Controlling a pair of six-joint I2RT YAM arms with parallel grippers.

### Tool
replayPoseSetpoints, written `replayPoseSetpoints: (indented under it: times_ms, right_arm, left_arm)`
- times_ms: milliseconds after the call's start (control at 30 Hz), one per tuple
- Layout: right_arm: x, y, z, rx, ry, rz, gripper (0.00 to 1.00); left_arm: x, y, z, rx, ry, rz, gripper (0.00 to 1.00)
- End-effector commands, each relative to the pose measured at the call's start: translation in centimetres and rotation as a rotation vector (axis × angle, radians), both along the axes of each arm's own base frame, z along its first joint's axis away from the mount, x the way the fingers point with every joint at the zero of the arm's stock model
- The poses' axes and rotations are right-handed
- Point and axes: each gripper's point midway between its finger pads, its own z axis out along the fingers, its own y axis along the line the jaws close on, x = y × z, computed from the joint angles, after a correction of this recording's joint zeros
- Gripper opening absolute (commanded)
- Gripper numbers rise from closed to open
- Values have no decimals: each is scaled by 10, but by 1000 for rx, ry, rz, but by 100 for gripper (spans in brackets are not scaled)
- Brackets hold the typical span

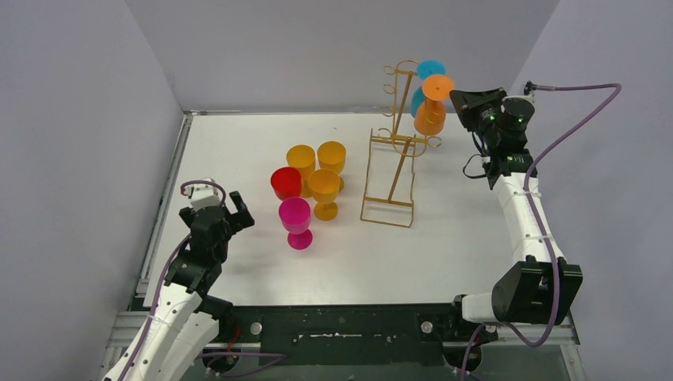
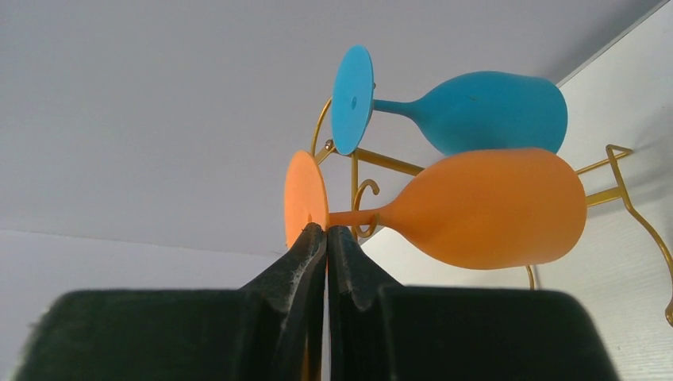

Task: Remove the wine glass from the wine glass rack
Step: Pick up the wine glass from the wine rack.

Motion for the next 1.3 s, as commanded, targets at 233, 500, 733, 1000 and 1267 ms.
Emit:
replayPoseSetpoints:
  times_ms: [233,500,733,1000,1267]
  right_arm:
    - [-16,-24,33,-102,-102,-139,0]
    - [-11,-20,24,-83,-79,-112,0]
    - [-22,-24,37,-123,-114,-132,0]
    - [-55,-32,50,-202,-160,-187,0]
    - [-93,-37,55,-263,-157,-227,0]
  left_arm:
    - [7,-8,17,-13,-56,-35,97]
    - [6,-7,17,-7,-52,-31,97]
    - [7,-8,17,-10,-51,-35,97]
    - [6,-7,29,-15,-56,-28,97]
    - [3,-5,40,-4,-81,-30,97]
